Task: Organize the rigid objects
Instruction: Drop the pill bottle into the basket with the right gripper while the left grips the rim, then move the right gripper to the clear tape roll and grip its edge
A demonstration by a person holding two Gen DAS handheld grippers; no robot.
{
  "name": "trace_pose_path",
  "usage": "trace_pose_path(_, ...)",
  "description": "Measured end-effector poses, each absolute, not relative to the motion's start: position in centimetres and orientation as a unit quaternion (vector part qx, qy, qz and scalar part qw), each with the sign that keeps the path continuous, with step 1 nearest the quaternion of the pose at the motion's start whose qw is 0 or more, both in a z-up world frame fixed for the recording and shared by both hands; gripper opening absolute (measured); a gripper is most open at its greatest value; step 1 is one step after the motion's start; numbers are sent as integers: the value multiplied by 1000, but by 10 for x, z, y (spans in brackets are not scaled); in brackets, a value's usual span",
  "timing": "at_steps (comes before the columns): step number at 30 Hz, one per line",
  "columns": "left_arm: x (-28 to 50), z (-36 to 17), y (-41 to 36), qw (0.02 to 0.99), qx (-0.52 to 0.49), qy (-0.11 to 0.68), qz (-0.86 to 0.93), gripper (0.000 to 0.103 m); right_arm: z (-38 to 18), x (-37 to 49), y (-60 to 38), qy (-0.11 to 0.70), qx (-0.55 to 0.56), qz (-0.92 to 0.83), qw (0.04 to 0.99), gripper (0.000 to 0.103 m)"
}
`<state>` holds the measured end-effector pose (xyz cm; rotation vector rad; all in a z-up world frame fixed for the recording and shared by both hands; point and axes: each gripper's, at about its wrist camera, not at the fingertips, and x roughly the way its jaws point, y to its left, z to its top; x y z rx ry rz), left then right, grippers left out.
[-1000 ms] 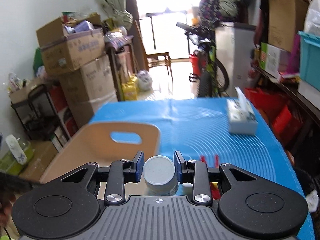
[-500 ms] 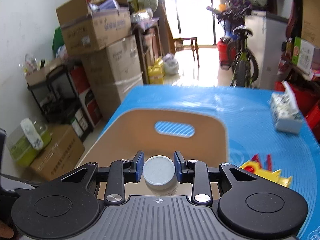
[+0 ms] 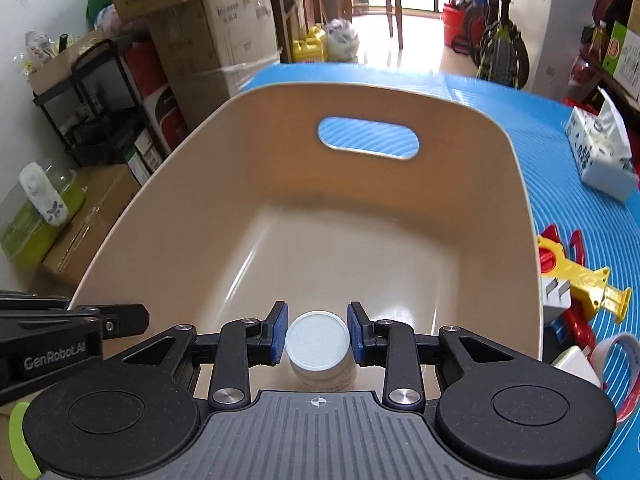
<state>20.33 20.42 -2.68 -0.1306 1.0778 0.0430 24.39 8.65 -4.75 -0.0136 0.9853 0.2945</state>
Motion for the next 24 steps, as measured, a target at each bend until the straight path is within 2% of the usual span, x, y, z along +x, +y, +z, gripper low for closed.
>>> trace_pose_path(6, 203, -27, 204, 856, -62, 513, 21, 5, -50, 245, 84, 482, -7, 138, 865, 42)
trace_pose_path(8, 203, -27, 204, 856, -64, 513, 20, 5, -46, 243, 81, 472, -4, 138, 871, 56)
trace_pose_path(14, 203, -27, 204, 856, -64, 513, 21, 5, -23, 234, 65, 448, 28, 153, 881, 67)
trace_pose_path(24, 203, -27, 205, 856, -65, 513, 20, 5, 18, 204, 3, 385, 60, 131, 912, 72)
